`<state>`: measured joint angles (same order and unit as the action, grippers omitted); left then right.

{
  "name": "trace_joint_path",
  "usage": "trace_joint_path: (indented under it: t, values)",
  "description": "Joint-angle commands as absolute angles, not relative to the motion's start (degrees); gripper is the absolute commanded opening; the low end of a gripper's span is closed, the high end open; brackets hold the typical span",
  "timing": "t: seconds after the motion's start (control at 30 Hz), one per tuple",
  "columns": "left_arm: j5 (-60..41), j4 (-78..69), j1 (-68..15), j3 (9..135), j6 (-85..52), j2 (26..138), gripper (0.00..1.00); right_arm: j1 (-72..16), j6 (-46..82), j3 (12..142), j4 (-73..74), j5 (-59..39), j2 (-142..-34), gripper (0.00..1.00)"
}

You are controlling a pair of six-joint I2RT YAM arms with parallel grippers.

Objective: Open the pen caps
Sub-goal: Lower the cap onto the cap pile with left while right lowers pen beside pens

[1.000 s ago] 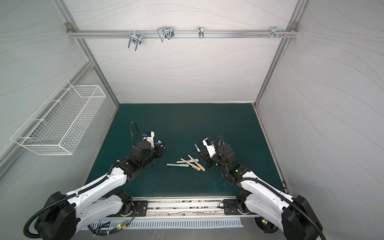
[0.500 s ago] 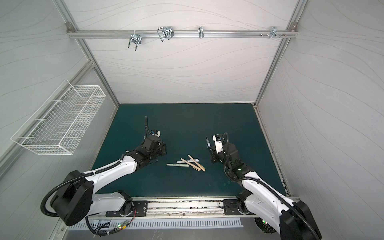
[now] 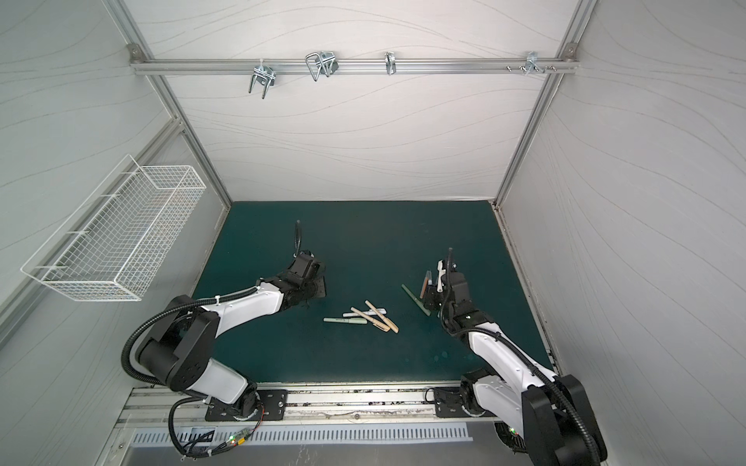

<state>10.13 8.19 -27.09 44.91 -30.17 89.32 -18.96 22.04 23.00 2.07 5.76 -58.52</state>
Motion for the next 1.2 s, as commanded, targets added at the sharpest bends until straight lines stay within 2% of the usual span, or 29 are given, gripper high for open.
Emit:
trace_joint_path:
  t: [0.0,0.37,0.6,0.77,1.17]
  values:
    - [12.0,11.4,-26.6,48.9,-29.9,91.8,0.00,-16.6,26.9,24.5,-2.5,9.1,-59.3,0.00]
    - [14.0,15.9,-26.3,51.9,-30.4,95.3,0.00,-7.5,33.7,22.0,-3.9,7.9,-59.9,0.00]
    - [14.0,16.9,-26.3,52.2,-30.7,94.9,0.12,-0.7,36.0,21.6,-0.5,-0.8,-67.3,0.00]
    - [14.1,16.3,-26.3,51.6,-30.3,93.6,0.19,0.5,36.7,21.5,0.3,-2.6,-69.4,0.00]
    - [10.6,11.9,-26.3,47.9,-30.0,87.9,0.41,4.4,37.2,20.8,3.9,-9.3,-74.1,0.22]
